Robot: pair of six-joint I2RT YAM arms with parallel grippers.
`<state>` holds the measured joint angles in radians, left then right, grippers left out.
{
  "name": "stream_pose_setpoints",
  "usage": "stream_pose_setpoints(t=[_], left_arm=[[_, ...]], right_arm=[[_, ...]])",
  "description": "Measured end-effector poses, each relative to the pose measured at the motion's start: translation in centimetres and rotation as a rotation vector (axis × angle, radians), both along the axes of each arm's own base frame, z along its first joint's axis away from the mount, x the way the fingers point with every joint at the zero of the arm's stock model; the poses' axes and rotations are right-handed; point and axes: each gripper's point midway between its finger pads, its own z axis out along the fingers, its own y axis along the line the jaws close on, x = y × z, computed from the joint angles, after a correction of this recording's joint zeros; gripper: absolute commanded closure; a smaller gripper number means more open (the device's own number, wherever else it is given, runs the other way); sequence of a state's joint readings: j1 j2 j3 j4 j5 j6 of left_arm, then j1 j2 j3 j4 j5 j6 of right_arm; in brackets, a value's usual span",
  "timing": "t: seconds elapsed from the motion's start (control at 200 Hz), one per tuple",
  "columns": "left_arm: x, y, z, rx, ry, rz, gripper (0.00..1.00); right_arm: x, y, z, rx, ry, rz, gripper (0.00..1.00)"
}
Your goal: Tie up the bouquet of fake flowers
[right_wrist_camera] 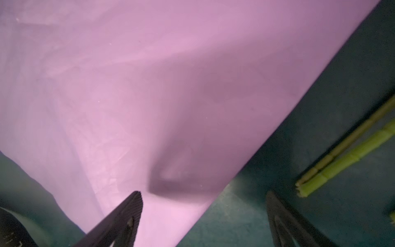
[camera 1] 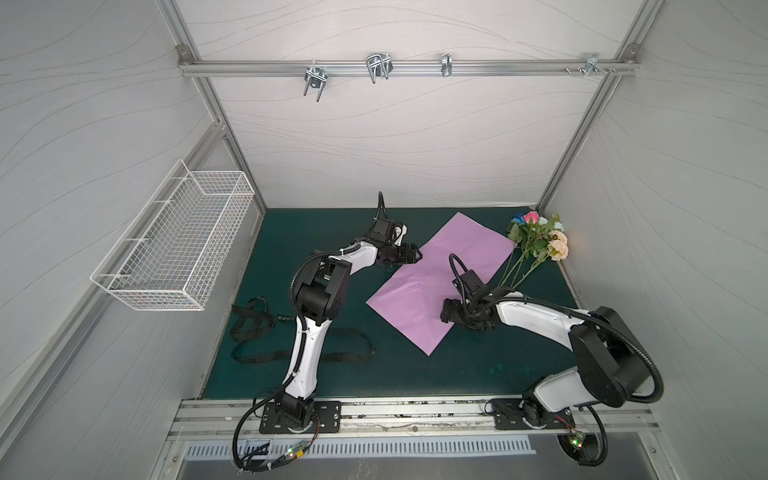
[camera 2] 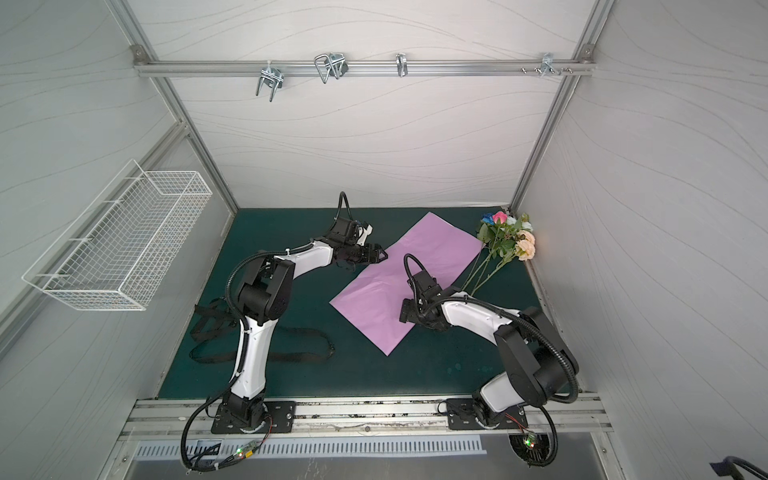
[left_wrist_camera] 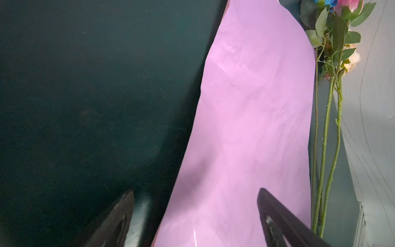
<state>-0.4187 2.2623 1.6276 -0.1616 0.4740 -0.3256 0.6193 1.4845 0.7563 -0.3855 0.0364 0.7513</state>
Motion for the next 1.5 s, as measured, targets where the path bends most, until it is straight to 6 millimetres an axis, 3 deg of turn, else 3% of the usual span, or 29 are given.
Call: stream_pose_setpoints(t=[0.225, 0.365, 0.87, 0.93, 1.095, 1.501], left_arm=[[-0.8, -0.9, -0.2, -0.003, 0.016, -0.052, 0.21], [-1.2, -1.1, -0.3, -0.001, 0.025, -0.069, 0.33], [-0.7, -0.6, 0.1, 0.032, -0.014, -0.055, 1.00], [-0.5, -0.3, 0.6, 0.046, -0.036, -0.055, 1.00], [-0.6, 0.8, 3.1, 0.094, -0.095, -0.037, 1.00], [-1.9, 4.3, 14.3, 0.206, -0.335, -0.003, 1.00]], right_arm=[[2.7, 0.7, 0.1, 0.025, -0.011, -0.002, 0.14], [3.9, 1.3, 0.2, 0.035, -0.018, 0.013, 0.15], [5.5, 2.1, 0.1, 0.037, -0.020, 0.048, 0.14], [5.7, 2.3, 0.1, 0.038, -0.021, 0.060, 0.14], [6.5, 3.1, 0.2, 0.051, -0.022, 0.082, 0.14], [7.9, 6.3, 0.7, 0.112, -0.037, 0.149, 0.11]])
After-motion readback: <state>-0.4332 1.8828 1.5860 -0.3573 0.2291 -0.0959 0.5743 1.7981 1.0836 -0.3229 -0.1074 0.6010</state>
